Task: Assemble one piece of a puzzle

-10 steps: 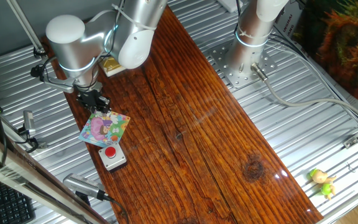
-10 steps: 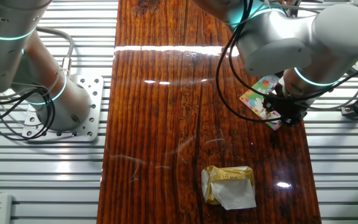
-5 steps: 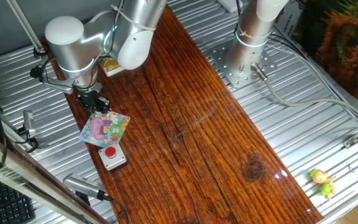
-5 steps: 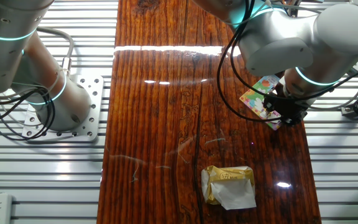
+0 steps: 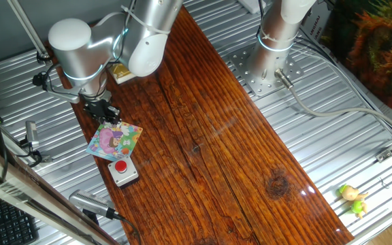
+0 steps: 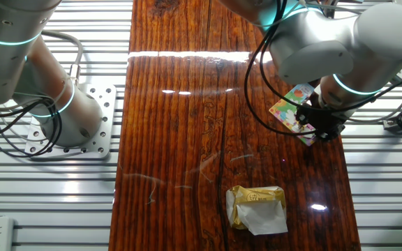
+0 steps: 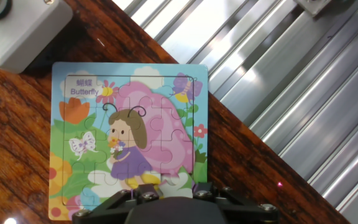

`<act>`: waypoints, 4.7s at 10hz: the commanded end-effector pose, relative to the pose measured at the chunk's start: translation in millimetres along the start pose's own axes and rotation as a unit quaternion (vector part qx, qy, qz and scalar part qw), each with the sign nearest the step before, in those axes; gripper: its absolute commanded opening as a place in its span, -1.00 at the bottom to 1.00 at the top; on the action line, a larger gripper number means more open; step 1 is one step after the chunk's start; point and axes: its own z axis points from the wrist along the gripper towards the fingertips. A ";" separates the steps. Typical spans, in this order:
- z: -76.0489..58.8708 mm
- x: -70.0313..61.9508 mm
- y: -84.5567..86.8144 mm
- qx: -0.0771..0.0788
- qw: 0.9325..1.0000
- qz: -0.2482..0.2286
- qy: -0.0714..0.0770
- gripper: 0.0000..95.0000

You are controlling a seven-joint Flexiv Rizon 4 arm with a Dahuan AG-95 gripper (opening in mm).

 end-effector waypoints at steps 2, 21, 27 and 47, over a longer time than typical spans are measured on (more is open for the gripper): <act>0.0 1.0 -0.5 0.000 1.000 0.002 0.003 -0.20; 2.6 1.8 -0.7 0.002 1.000 0.014 0.000 -0.20; 2.9 1.8 -0.6 0.002 1.000 0.014 0.000 -0.20; 2.8 2.0 -0.6 0.004 1.000 0.025 -0.005 -0.60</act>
